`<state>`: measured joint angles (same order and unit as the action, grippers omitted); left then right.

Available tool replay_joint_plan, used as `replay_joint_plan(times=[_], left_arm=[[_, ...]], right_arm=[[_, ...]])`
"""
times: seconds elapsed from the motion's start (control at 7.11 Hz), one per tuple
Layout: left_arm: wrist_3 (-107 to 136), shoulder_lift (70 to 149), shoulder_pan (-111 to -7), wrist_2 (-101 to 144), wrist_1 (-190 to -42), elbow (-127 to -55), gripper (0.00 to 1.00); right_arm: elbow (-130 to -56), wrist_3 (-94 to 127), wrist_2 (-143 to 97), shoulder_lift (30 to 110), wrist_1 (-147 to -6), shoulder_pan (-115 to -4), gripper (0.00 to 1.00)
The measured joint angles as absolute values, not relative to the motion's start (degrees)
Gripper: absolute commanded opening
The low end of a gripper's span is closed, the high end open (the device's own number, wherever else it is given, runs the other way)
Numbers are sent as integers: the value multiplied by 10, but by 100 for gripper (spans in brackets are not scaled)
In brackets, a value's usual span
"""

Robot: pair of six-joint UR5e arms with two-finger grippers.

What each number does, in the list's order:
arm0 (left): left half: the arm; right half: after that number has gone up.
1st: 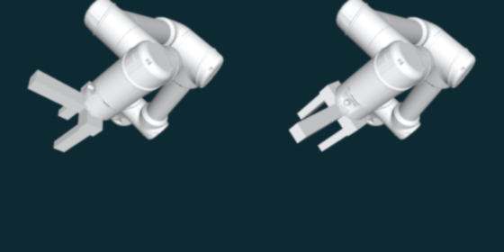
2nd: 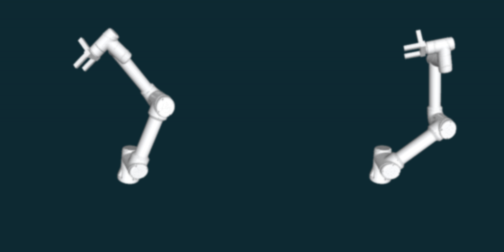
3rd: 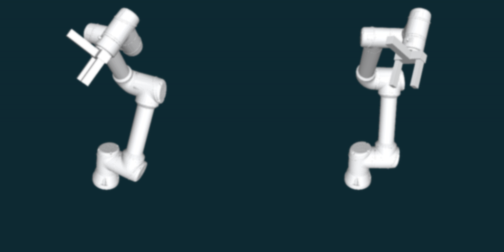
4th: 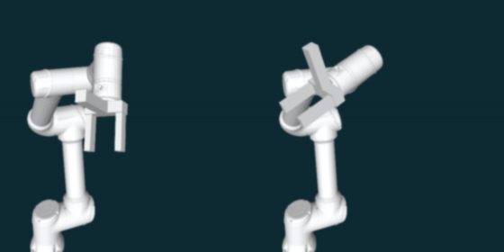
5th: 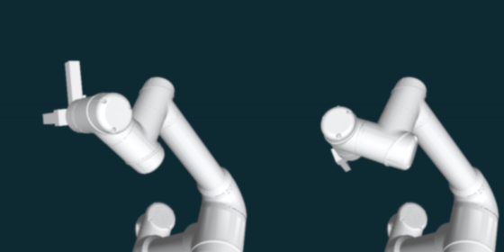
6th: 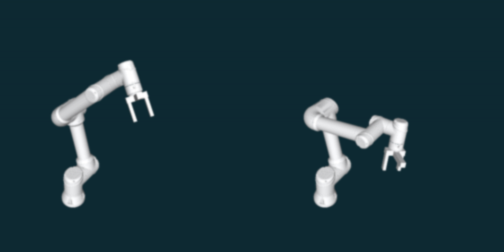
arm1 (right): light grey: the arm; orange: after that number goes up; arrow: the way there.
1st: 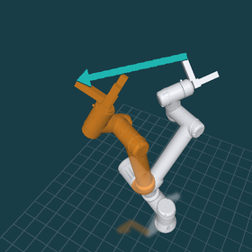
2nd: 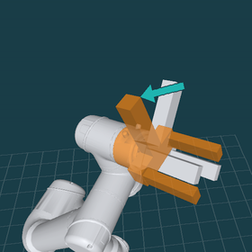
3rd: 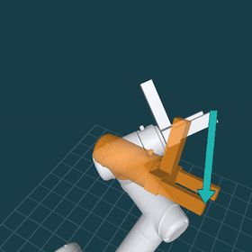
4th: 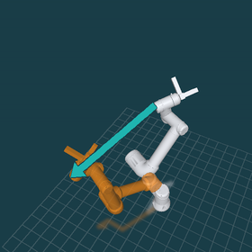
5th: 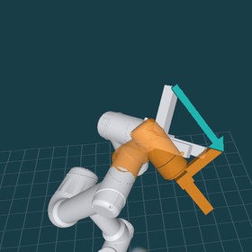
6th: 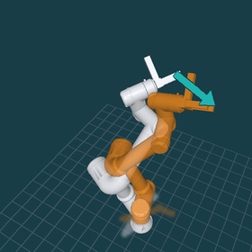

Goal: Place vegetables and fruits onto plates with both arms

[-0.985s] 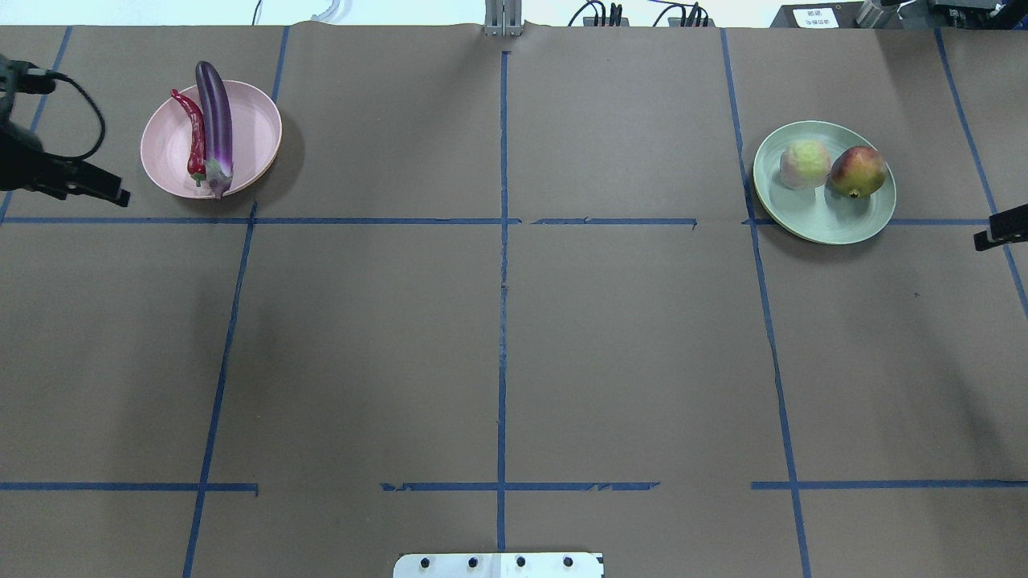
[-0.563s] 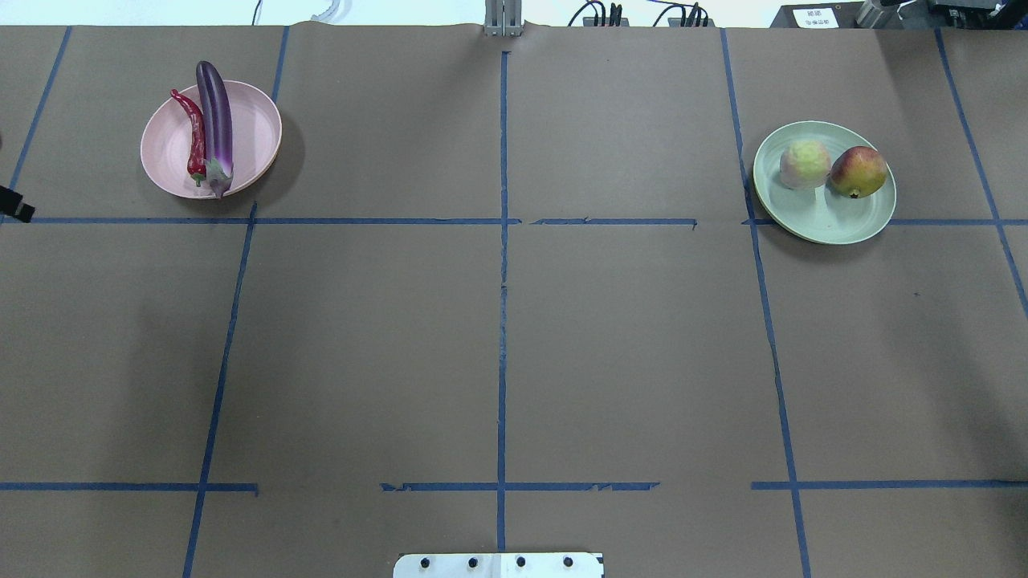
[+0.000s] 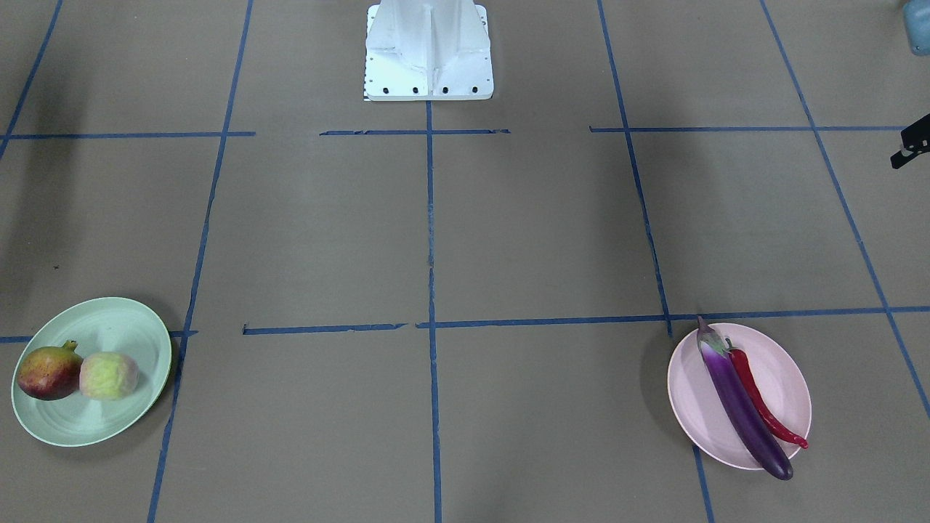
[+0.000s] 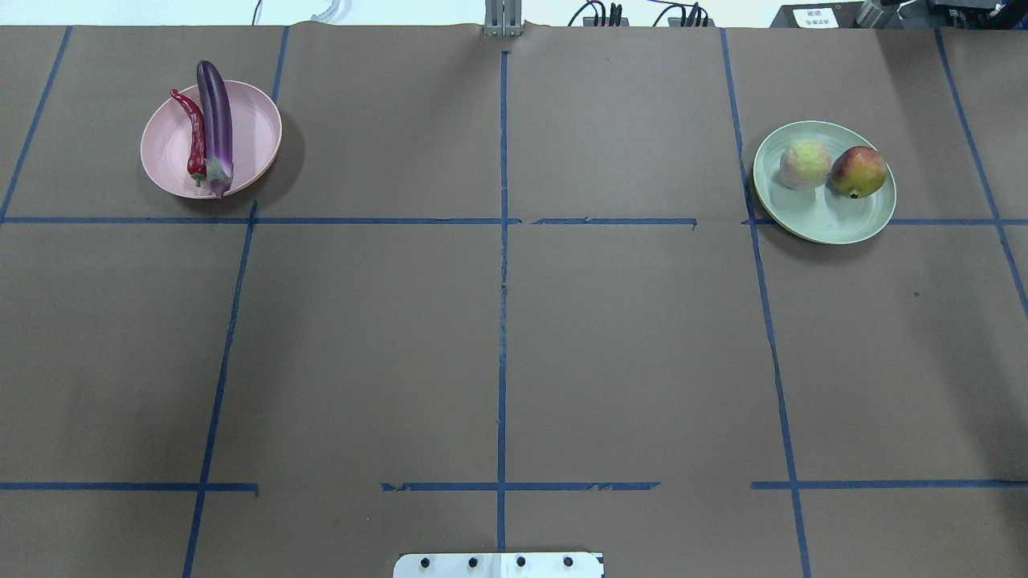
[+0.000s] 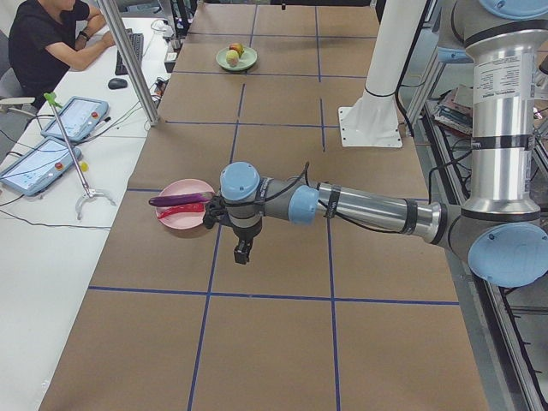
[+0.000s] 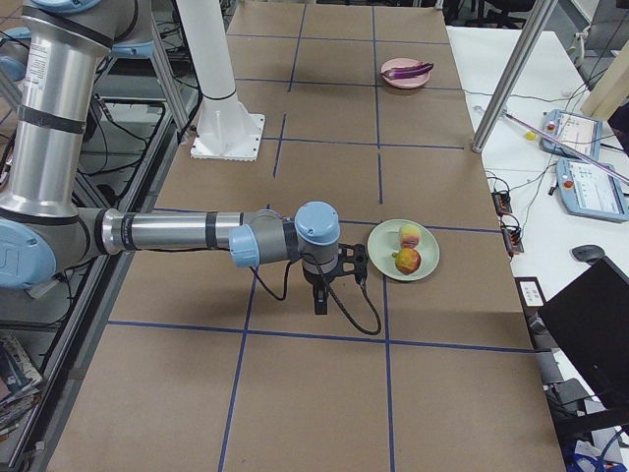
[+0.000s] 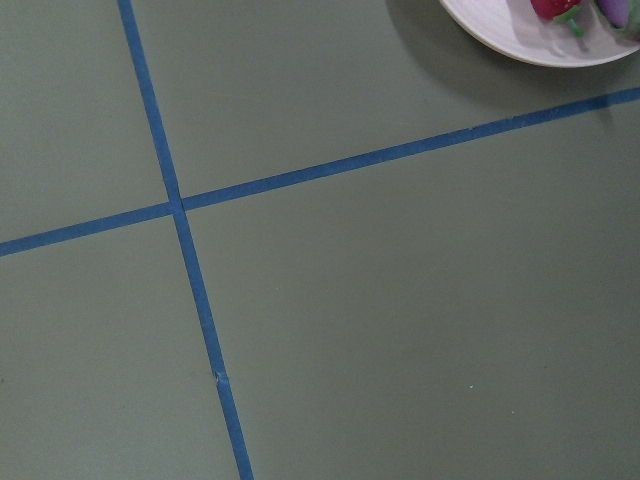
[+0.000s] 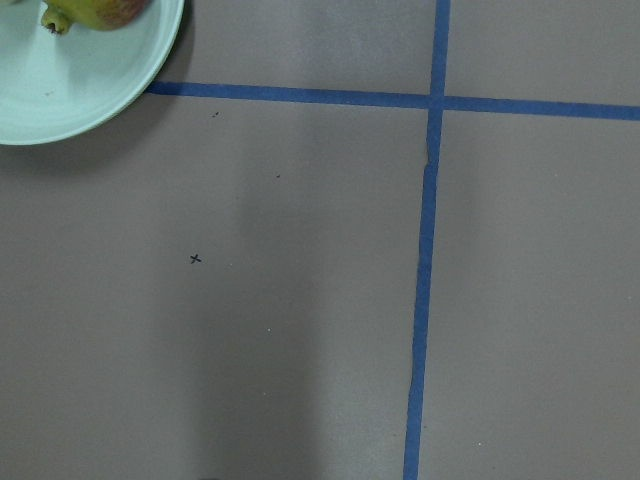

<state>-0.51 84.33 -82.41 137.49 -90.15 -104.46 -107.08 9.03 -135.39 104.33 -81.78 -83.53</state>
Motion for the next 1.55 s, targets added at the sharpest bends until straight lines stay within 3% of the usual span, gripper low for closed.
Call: replay_joint_plan(times=[1.55], left_arm=[[-8,807,-825,1461,-911,-1098,100]], right_arm=[[-1073,85,-1348,1036,-818,-842,100]])
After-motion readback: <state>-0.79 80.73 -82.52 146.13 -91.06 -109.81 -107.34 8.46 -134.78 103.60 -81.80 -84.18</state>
